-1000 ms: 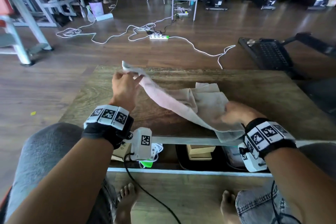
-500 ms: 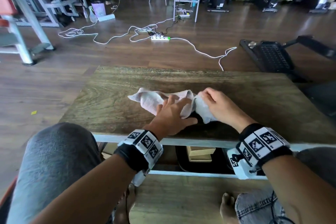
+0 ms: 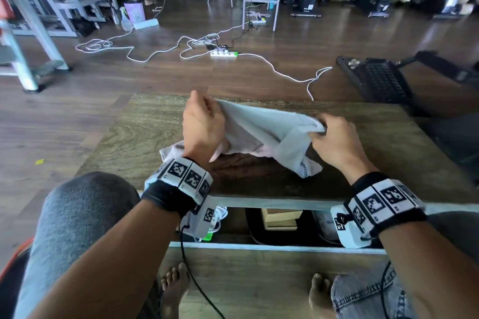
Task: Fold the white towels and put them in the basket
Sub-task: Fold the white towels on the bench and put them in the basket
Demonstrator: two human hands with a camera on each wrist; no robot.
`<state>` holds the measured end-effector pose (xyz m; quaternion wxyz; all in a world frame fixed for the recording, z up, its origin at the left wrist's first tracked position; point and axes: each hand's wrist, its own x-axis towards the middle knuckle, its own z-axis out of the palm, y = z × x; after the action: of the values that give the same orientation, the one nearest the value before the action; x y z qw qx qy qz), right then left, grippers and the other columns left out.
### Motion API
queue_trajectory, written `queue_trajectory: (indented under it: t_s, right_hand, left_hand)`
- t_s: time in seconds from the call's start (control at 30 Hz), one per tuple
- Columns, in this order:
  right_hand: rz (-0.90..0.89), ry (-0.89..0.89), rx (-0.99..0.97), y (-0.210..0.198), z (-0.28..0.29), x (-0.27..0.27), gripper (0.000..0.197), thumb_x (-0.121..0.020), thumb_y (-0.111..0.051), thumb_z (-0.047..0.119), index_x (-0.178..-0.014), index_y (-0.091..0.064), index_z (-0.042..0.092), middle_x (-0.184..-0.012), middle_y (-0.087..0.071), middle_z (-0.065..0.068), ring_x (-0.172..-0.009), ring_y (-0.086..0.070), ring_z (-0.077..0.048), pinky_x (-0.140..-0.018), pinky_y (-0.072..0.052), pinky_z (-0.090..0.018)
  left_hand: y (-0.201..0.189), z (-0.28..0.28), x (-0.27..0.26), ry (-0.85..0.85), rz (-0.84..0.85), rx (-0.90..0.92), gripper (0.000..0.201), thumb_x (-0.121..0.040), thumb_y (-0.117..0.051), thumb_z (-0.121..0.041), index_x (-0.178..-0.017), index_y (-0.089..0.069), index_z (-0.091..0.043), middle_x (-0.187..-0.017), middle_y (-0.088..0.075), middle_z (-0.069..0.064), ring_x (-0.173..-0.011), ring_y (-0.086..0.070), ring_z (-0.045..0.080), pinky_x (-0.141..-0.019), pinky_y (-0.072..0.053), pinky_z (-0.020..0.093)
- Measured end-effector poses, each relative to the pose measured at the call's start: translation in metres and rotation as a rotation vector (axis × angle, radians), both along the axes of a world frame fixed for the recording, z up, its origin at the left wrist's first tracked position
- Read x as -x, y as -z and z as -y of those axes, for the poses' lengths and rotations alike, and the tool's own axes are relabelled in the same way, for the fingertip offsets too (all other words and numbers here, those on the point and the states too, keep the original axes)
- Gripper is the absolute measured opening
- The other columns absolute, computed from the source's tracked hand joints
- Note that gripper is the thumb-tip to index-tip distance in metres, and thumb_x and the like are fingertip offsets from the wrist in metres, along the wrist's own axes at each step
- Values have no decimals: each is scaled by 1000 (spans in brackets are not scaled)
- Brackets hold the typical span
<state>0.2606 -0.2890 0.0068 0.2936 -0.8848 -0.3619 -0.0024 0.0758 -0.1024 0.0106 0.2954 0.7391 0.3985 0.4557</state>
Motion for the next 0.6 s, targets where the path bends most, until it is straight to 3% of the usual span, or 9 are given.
queue_trajectory:
  t_s: [0.07, 0.13, 0.2, 0.27, 0.37, 0.43, 0.5, 0.53, 0.6]
  right_hand:
    - [-107, 6, -52, 0, -1, -1, 15, -94, -59, 23, -92, -67, 10, -89, -70, -7, -84, -68, -27, -75, -58, -45]
    - [-239, -36, -140, 2, -3, 2, 20, -94, -59, 28, -91, -70, 11, -87, -72, -6, -83, -70, -25, -77, -60, -48]
    - [-323, -78, -203, 1, -5, 9, 29, -95, -60, 33, -92, -70, 7, -86, -72, -12, -81, -70, -26, -76, -59, -48]
    - [-346, -146, -235, -2, -8, 20, 35, -97, -58, 30, -88, -66, -3, -80, -67, -18, -71, -62, -24, -65, -47, -39]
    - [-387, -260, -318, -7, -13, 37, 30, -96, -62, 27, -81, -63, 1, -71, -56, -7, -65, -48, -15, -63, -36, -32]
    - [-409, -316, -352, -7, -15, 44, 32, -94, -64, 34, -84, -64, 4, -70, -57, -8, -62, -48, -14, -60, -37, -32]
    - [-424, -303, -369, -8, -15, 45, 37, -93, -67, 38, -90, -63, 1, -73, -64, -17, -57, -54, -16, -58, -44, -33]
    - [-427, -284, -390, -9, -15, 45, 37, -92, -67, 37, -91, -63, 1, -74, -66, -17, -54, -56, -17, -58, -47, -34]
    - [-447, -226, -457, -10, -14, 40, 34, -92, -68, 36, -88, -60, 3, -68, -63, -4, -51, -57, -16, -60, -53, -37]
  left_hand:
    - [-2, -3, 3, -54, -26, 68, 17, -98, -42, -19, -100, -51, -4, -88, -58, 9, -77, -48, 24, -65, -30, 25]
    - [-1, -2, 2, -31, -117, 167, 18, -97, -42, -17, -108, -50, -5, -96, -61, 11, -78, -52, 24, -65, -38, 30]
    - [2, 11, -1, 164, -187, 262, 20, -94, -49, -15, -114, -46, -12, -105, -62, 7, -77, -59, 20, -58, -46, 25]
    - [4, 30, -5, 437, -200, 251, 31, -89, -64, -25, -112, -44, -19, -109, -64, 1, -80, -64, 15, -59, -52, 23]
    - [7, 58, -12, 643, -312, 168, 36, -81, -73, -46, -104, -58, -23, -96, -66, -11, -81, -62, 0, -66, -49, 17]
    - [11, 64, -16, 645, -266, 190, 28, -84, -71, -43, -98, -64, -20, -88, -68, -10, -78, -63, 1, -66, -51, 21]
    - [14, 59, -16, 560, -209, 89, 21, -88, -66, -33, -89, -66, -12, -82, -69, 3, -75, -65, 19, -65, -53, 36]
    - [15, 55, -14, 507, -187, 22, 21, -90, -62, -29, -85, -67, -8, -79, -69, 7, -71, -65, 25, -62, -52, 38]
    - [14, 43, -11, 417, -114, -8, 26, -93, -57, -25, -77, -66, -7, -70, -67, 10, -61, -60, 24, -56, -48, 38]
